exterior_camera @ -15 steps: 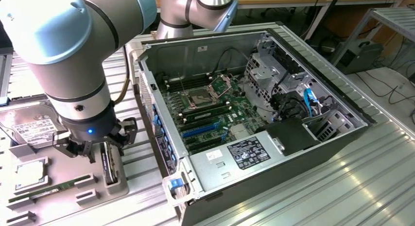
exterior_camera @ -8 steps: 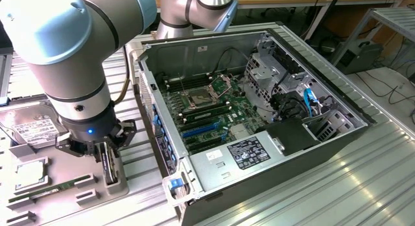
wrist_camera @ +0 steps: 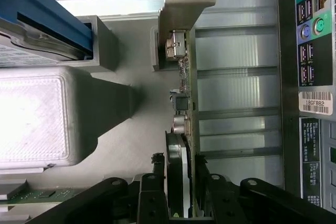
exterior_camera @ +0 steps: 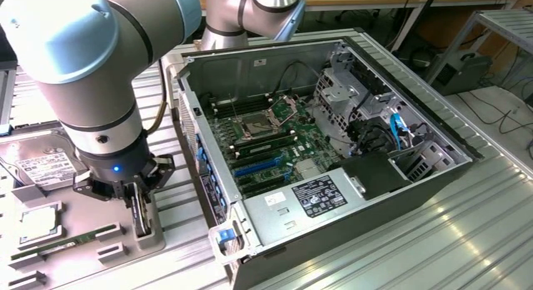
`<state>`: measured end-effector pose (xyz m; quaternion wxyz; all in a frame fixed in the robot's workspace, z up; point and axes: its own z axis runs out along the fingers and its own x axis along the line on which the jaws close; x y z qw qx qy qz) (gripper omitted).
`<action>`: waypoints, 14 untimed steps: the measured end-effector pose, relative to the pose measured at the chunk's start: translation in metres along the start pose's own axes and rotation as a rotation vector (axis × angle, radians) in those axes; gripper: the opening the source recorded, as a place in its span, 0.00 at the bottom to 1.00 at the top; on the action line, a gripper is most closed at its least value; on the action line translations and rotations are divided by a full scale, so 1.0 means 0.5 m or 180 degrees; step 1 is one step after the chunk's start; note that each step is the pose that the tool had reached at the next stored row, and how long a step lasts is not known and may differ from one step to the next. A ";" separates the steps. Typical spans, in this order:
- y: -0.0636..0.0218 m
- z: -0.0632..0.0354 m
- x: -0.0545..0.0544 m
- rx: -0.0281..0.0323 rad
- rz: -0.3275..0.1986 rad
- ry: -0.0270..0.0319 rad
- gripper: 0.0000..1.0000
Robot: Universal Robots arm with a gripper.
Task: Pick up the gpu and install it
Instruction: 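Pick up the gpu and move the gpu toward the slot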
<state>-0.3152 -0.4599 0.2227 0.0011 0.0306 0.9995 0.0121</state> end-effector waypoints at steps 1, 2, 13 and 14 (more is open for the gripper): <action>0.001 0.001 0.000 0.0001 0.0000 0.0000 0.35; 0.003 0.002 0.000 0.0001 0.0000 0.0000 0.35; 0.008 0.014 0.000 0.0001 0.0000 0.0000 0.35; 0.008 0.016 0.000 0.0001 0.0000 0.0000 0.35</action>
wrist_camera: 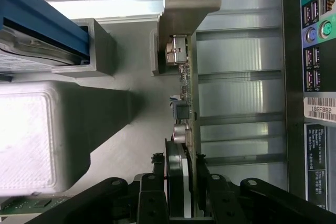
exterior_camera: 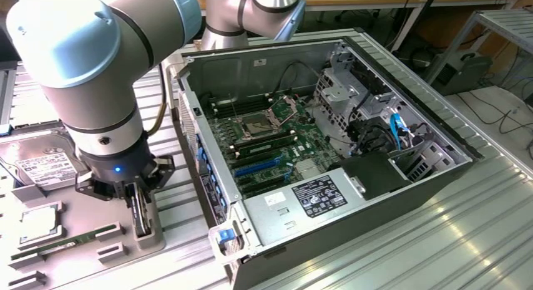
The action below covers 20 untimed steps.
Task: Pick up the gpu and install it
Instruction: 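Pick up the gpu and move the gpu toward the slot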
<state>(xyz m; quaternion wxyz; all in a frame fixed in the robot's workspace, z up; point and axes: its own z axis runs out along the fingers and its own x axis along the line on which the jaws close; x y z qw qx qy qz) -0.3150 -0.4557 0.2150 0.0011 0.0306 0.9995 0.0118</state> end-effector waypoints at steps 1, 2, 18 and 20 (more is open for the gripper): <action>0.000 0.002 0.000 0.0000 0.0000 0.0000 0.35; 0.000 0.003 0.000 0.0000 0.0000 0.0000 0.35; 0.000 0.006 0.000 0.0000 0.0000 0.0000 0.29; 0.000 0.006 0.000 0.0000 0.0000 0.0000 0.29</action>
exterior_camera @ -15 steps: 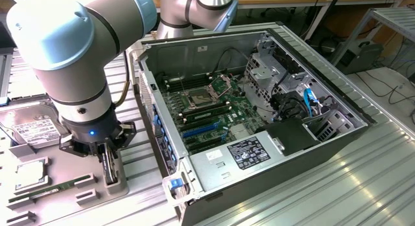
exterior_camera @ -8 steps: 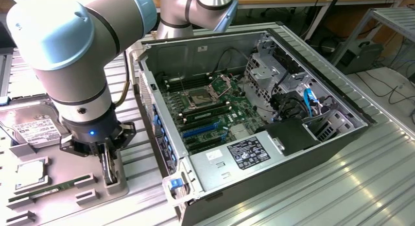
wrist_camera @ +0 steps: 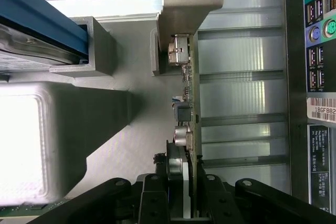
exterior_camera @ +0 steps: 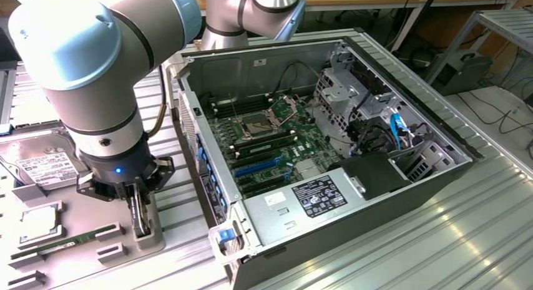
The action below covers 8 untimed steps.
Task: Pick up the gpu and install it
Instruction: 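Pick up the gpu and move the gpu toward the slot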
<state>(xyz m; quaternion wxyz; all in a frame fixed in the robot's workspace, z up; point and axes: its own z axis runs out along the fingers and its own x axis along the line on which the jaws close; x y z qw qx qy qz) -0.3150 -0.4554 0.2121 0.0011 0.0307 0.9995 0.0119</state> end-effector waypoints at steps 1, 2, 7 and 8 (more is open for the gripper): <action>0.000 0.000 0.000 0.0000 0.0000 0.0000 0.29; 0.000 0.000 0.000 0.0000 0.0000 0.0000 0.29; 0.000 0.000 0.000 0.0000 0.0000 0.0000 0.29; 0.000 0.000 0.000 0.0000 0.0000 0.0000 0.29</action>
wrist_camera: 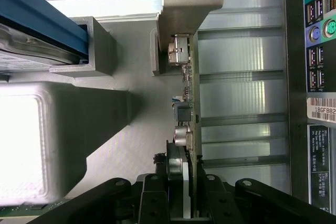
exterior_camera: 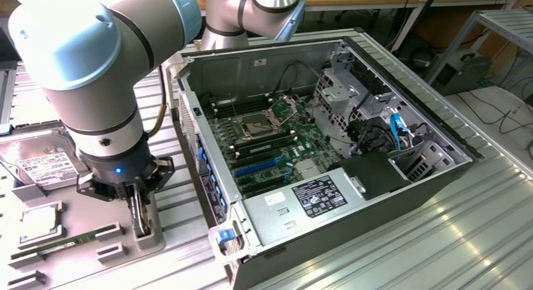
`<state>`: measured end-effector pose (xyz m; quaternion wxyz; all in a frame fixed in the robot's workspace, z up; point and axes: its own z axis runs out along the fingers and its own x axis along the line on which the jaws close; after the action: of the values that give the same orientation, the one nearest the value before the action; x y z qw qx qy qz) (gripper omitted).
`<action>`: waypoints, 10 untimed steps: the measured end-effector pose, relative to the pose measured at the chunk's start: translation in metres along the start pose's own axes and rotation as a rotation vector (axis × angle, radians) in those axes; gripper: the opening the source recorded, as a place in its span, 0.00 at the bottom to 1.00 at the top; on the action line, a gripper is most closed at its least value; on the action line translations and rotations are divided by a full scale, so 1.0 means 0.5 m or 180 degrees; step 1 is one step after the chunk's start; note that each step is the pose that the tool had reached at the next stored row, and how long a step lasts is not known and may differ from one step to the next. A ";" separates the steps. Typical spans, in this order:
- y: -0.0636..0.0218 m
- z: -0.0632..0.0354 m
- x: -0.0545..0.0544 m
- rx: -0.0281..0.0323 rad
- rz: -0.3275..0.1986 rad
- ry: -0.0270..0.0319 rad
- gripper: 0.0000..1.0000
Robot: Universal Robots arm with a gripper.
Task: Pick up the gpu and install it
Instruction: 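Pick up the gpu and move the gpu toward the slot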
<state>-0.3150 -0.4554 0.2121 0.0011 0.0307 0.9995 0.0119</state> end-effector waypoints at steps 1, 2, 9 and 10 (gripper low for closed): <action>0.000 0.000 0.000 0.0000 0.0000 0.0000 0.29; 0.000 0.000 0.000 0.0000 0.0000 0.0000 0.29; 0.001 -0.022 0.000 0.0000 0.0000 0.0001 0.29; 0.001 -0.030 0.000 -0.0001 0.0000 0.0001 0.29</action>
<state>-0.3150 -0.4554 0.2273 0.0010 0.0307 0.9995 0.0120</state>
